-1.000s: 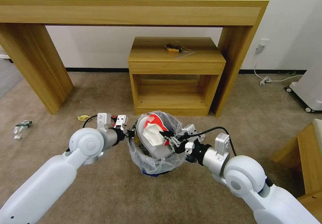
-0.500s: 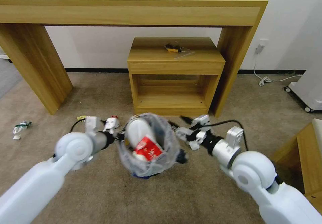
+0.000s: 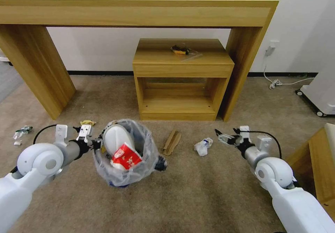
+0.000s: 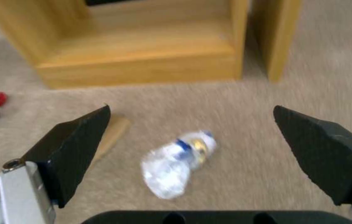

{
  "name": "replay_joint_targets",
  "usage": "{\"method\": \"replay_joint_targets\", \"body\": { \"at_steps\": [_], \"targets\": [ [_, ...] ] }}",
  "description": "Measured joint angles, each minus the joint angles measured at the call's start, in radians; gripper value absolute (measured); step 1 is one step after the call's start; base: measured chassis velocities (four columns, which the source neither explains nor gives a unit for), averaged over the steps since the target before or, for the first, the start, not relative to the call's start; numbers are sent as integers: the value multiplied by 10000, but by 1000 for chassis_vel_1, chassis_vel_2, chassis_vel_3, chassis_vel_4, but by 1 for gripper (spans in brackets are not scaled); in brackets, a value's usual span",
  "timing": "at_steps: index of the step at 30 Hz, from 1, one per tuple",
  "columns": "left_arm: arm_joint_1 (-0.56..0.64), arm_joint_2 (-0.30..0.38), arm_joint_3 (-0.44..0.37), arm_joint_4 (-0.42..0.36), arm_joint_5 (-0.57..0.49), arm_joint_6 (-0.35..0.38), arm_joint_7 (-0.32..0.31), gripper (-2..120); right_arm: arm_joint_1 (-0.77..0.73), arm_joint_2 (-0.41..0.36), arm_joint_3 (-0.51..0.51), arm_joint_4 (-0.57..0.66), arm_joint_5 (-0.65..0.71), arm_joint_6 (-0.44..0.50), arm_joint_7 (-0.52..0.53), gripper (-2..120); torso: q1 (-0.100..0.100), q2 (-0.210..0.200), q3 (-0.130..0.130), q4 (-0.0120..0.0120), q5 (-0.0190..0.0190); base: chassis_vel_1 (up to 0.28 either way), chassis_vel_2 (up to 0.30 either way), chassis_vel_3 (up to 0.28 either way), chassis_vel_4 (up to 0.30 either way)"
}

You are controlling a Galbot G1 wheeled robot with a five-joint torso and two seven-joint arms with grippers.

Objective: Pick up the trash bin and place the garbage on the floor into it.

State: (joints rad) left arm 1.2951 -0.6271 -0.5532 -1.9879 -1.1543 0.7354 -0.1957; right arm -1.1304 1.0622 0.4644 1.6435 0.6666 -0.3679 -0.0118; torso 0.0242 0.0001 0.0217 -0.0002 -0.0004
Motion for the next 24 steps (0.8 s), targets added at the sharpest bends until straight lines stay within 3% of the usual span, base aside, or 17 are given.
{"method": "replay_joint_targets", "body": {
  "at_steps": [5, 6, 10, 13, 17, 24],
  "targets": [
    [1536, -438, -1282, -227, 436, 2, 429, 0, 434, 512, -143, -1478, 46, 366, -522, 100, -1, 0, 0, 6, -1, 0, 0, 0, 0],
    [2112, -740, -1835, -401, 564, 1, 496, 0, 632, 718, -212, -2084, 10, 583, -798, 100, 0, 0, 0, 4, 1, 0, 0, 0, 0],
    [2663, -1098, -2380, -608, 725, 1, 663, 0, 855, 941, -258, -2650, -26, 779, -1165, 100, 0, 0, 0, 2, 0, 0, 0, 0, 0],
    [3592, -1738, -3179, -917, 1130, 1, 1044, 0, 1221, 1276, -355, -3422, -46, 842, -1503, 100, -1, -1, 0, 1, 0, 0, 0, 0, 0],
    [4140, -2074, -3554, -1025, 1411, 1, 1320, 0, 1483, 1499, -453, -3937, -140, 844, -1519, 100, -1, -1, -1, 2, -2, 0, 0, 0, 0],
    [5558, -2953, -4537, -1365, 2205, 1, 2167, 0, 2539, 2190, -722, -5884, -950, 989, -1506, 100, -1, 0, 0, 1, 0, 0, 0, 0, 0]
  ]
}}
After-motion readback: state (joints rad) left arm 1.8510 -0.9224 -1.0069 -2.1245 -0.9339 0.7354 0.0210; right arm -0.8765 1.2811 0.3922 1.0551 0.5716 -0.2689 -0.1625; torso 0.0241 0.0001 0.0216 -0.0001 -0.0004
